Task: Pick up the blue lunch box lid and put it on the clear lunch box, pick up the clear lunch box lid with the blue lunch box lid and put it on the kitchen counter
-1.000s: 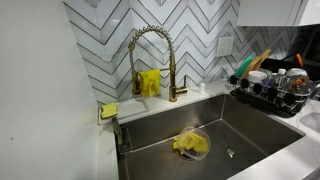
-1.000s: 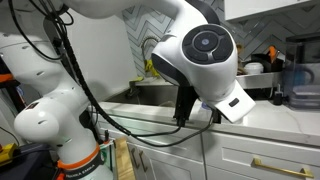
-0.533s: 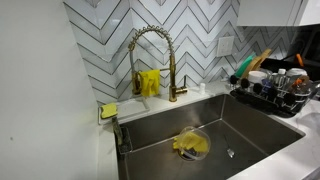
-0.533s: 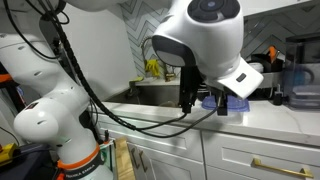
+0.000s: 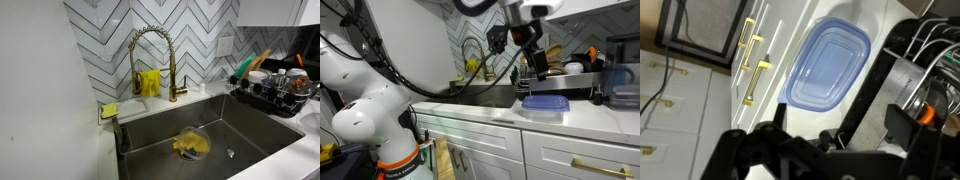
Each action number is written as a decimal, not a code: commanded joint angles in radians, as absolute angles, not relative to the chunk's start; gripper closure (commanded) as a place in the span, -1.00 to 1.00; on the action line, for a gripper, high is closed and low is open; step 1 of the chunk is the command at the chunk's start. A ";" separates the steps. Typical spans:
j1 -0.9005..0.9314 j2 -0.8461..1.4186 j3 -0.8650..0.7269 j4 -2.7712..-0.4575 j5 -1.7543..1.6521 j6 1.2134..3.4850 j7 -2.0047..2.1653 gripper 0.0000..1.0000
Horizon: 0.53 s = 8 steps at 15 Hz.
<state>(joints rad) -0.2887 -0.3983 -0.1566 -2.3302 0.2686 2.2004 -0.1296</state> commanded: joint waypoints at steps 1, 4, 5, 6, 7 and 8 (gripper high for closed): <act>-0.252 -0.487 -0.130 -2.312 0.086 2.154 -0.114 -1.00; -0.219 -0.483 -0.147 -2.300 0.054 2.182 -0.113 -1.00; -0.211 -0.493 -0.142 -2.298 0.044 2.182 -0.107 -1.00; -0.208 -0.495 -0.144 -2.299 0.045 2.182 -0.107 -1.00; -0.207 -0.492 -0.147 -2.299 0.046 2.182 -0.107 -1.00; -0.208 -0.488 -0.152 -2.299 0.047 2.182 -0.108 -1.00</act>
<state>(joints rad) -0.2361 -0.4871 -0.1283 -2.3007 0.0626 2.1837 -0.1199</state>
